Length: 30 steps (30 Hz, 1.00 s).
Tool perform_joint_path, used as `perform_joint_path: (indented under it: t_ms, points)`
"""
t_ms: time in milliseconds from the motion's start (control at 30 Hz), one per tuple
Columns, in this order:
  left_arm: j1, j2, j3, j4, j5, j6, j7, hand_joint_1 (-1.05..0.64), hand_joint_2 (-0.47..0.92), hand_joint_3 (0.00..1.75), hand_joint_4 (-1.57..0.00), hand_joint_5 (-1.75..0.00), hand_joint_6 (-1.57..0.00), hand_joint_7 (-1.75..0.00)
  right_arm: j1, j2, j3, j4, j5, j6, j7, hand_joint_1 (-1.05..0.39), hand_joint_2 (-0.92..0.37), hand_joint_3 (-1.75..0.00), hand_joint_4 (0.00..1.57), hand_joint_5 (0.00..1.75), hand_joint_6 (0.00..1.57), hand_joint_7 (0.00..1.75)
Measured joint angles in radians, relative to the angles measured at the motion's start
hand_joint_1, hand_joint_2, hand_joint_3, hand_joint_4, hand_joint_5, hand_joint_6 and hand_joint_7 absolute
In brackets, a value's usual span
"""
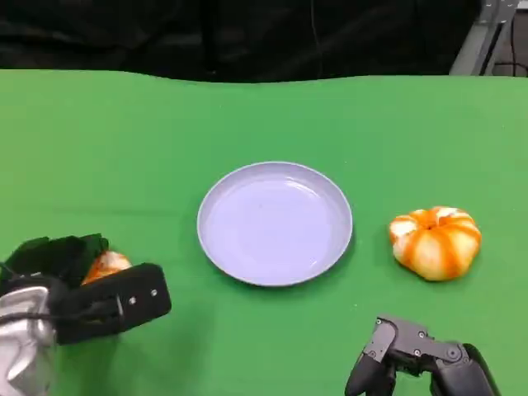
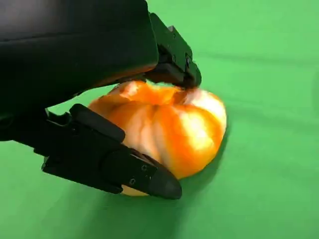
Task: Grasp the bread from the table and place it into the plate.
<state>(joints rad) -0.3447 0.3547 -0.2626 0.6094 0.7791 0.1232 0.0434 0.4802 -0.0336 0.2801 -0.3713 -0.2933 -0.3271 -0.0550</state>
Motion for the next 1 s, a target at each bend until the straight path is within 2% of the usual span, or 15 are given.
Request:
perform_joint_path:
  t_ms: [33,67,100,133,200,300,467,667,767,833,1000]
  points:
    - [0.011,0.003,0.003,0.016,-0.011,-0.048,0.071,-0.27,0.82,0.02,-0.92,-1.54,-1.07,-0.56,0.000,0.000,0.000,-0.001,0.000,0.000,0.000,0.00,-0.19,-1.61,0.89,1.75,0.81,1.44]
    - [0.020,0.007,0.001,0.039,-0.016,-0.100,0.147,-0.24,0.83,0.06,-0.97,-1.64,-1.00,-0.94,0.000,0.000,0.000,-0.001,0.000,0.000,0.000,0.00,-0.19,-1.60,0.89,1.75,0.81,1.44]
    - [0.026,0.015,-0.005,0.064,-0.016,-0.159,0.228,-0.21,0.73,0.38,-0.99,-1.70,-0.87,-1.41,0.000,0.000,0.000,-0.002,-0.001,0.000,0.000,0.00,-0.19,-1.60,0.89,1.75,0.81,1.44]
    - [0.029,0.025,-0.013,0.089,-0.013,-0.212,0.299,-0.20,0.57,0.73,-0.99,-1.72,-0.83,-1.57,0.001,0.000,0.000,-0.003,-0.001,0.000,0.000,0.00,-0.19,-1.60,0.88,1.75,0.81,1.44]
    - [0.031,0.039,-0.029,0.130,0.004,-0.282,0.418,-0.16,0.37,1.10,-0.98,-1.74,-0.79,-1.71,0.002,0.000,0.000,-0.004,-0.001,0.000,0.000,-0.01,-0.20,-1.60,0.88,1.75,0.82,1.44]
    - [0.030,0.043,-0.052,0.175,0.026,-0.329,0.558,-0.12,0.26,1.23,-0.97,-1.75,-0.77,-1.74,0.002,0.000,0.000,-0.005,-0.002,0.002,0.000,-0.01,-0.20,-1.61,0.88,1.75,0.82,1.45]
    - [0.019,0.043,-0.078,0.234,0.037,-0.381,0.744,-0.08,0.23,1.25,-1.01,-1.75,-0.81,-1.75,0.001,0.000,0.000,-0.006,-0.003,0.006,0.000,-0.01,-0.19,-1.61,0.89,1.75,0.82,1.44]
    - [-0.012,0.042,-0.120,0.276,0.066,-0.442,0.893,-0.07,0.20,1.28,-1.05,-1.75,-0.85,-1.75,0.002,0.000,0.000,-0.007,-0.001,0.007,0.000,-0.01,-0.19,-1.62,0.89,1.75,0.82,1.44]
    - [-0.029,0.043,-0.133,0.279,0.069,-0.466,0.934,-0.07,0.19,1.29,-1.05,-1.75,-0.85,-1.75,0.001,0.000,0.000,-0.007,-0.001,0.007,0.000,-0.01,-0.19,-1.62,0.89,1.75,0.82,1.44]
    - [-0.032,0.043,-0.138,0.275,0.069,-0.483,0.948,-0.08,0.14,1.42,-1.06,-1.75,-0.87,-1.75,0.001,0.000,0.000,-0.007,-0.001,0.007,0.000,-0.01,-0.19,-1.62,0.89,1.75,0.82,1.44]
    - [-0.034,0.043,-0.141,0.177,0.069,-0.499,0.952,-0.12,0.13,1.54,-1.06,-1.75,-0.87,-1.72,0.001,0.000,0.003,-0.007,0.000,0.007,0.000,-0.01,-0.19,-1.62,0.89,1.75,0.82,1.44]
